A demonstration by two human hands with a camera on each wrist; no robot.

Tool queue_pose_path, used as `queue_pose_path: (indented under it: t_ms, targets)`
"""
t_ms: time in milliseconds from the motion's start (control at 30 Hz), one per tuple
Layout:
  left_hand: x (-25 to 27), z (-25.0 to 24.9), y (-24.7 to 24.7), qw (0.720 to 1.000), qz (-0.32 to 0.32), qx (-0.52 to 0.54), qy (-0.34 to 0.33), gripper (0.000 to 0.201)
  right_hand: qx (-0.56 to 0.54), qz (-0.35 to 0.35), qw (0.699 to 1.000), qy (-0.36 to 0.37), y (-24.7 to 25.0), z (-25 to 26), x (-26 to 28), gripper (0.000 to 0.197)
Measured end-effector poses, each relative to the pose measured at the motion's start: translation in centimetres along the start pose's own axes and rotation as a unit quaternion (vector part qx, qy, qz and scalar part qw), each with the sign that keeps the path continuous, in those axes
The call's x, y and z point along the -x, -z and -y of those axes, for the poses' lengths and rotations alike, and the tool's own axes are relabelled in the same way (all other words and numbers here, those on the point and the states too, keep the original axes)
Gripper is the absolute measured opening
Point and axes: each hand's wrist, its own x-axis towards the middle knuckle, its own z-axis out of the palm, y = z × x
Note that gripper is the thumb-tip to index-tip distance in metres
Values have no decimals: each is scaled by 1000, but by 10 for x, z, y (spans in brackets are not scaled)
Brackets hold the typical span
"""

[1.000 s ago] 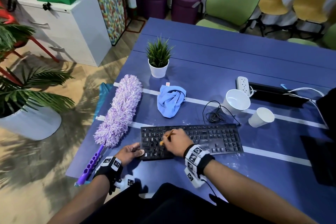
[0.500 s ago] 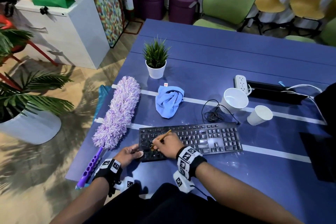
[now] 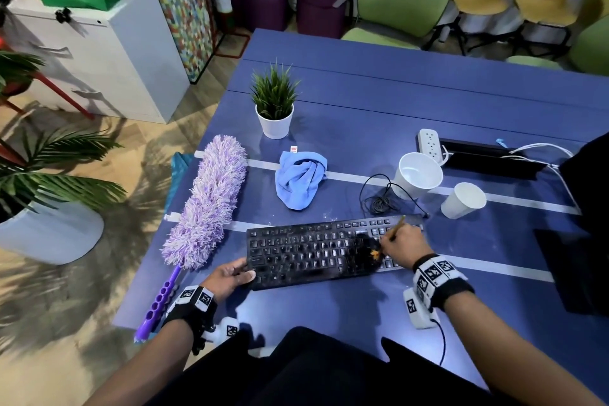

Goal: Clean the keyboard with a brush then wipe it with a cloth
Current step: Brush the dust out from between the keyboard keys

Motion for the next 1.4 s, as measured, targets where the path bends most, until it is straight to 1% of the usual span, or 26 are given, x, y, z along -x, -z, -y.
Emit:
queue_pose_path:
  t_ms: [33,100,167,233,300,367,433,467,533,600,667,700,733,767,833,867,900,1000,1067,1100,1133,1167,1200,1233,1333,1400]
  targets:
    - [0,1,0,1000,1,6,1,34,8,-7,1000,0,0,-2,-1,29]
    - [0,1,0,1000,-1,11,2,33,-8,6,1000,12,-7,4,-2,28]
    - [-1,2,0,1000,-4,16,10,34,-39,48,997,45,-25,17,-1,31]
    - [-1,3,0,1000,-6,10,13,36,-52,91,991,88,-41,35,4,29]
    - [-1,3,0,1000,-9,5,15,39,-35,98,987,123,-50,45,7,29]
    - [1,-2,-1,1000,-7,4,12,38,-9,63,992,105,-49,42,6,33]
    - [1,-3,-2,1000,-4,-6,8,36,-12,31,999,41,-43,28,1,38]
    - [0,-2,-1,1000,1,-4,6,36,-23,27,999,25,-41,23,0,37]
    - [-3,-1,0,1000,8,-6,-5,36,-55,41,997,35,-46,21,2,31]
    - [-5,-1,1,1000,8,-11,-5,37,-90,100,988,74,-57,34,8,26]
    - [-4,-3,1,1000,7,-13,-7,38,-96,147,978,115,-66,46,15,26]
    - [-3,-3,1,1000,7,-14,-9,38,-98,146,977,118,-68,48,14,26]
    - [-3,-3,0,1000,10,-10,-11,40,-99,134,981,103,-65,47,12,27]
    - [-1,-4,1,1000,9,-9,-8,43,-101,110,985,88,-63,43,7,27]
    - [1,-5,-1,1000,8,-9,0,38,-95,69,992,55,-58,35,3,29]
    - [1,-6,-1,1000,4,-14,1,34,-94,62,993,47,-58,32,3,30]
    - [2,-6,-1,1000,1,-16,3,34,-102,64,991,55,-61,33,4,30]
    - [2,-8,-2,999,-6,-31,11,36,-106,120,982,104,-74,48,14,29]
    - [0,-4,0,999,-2,-37,10,35,-81,106,983,123,-79,52,15,31]
    - [-1,-1,2,999,-2,-41,6,40,-77,83,986,119,-77,52,12,32]
    - [-5,6,5,999,-8,-40,2,53,-74,66,990,104,-75,49,8,33]
    - [-11,17,10,999,-15,-42,7,70,-68,51,992,96,-73,47,5,35]
    - [-9,17,10,999,-17,-47,13,82,-63,46,993,92,-71,47,5,35]
    - [-9,16,9,998,-18,-52,21,84,-63,47,992,98,-71,49,6,35]
    - [4,-6,-4,999,-10,-32,29,53,-76,84,984,136,-77,67,14,33]
    - [4,-7,-7,999,-4,11,41,56,-93,128,976,152,-86,85,21,30]
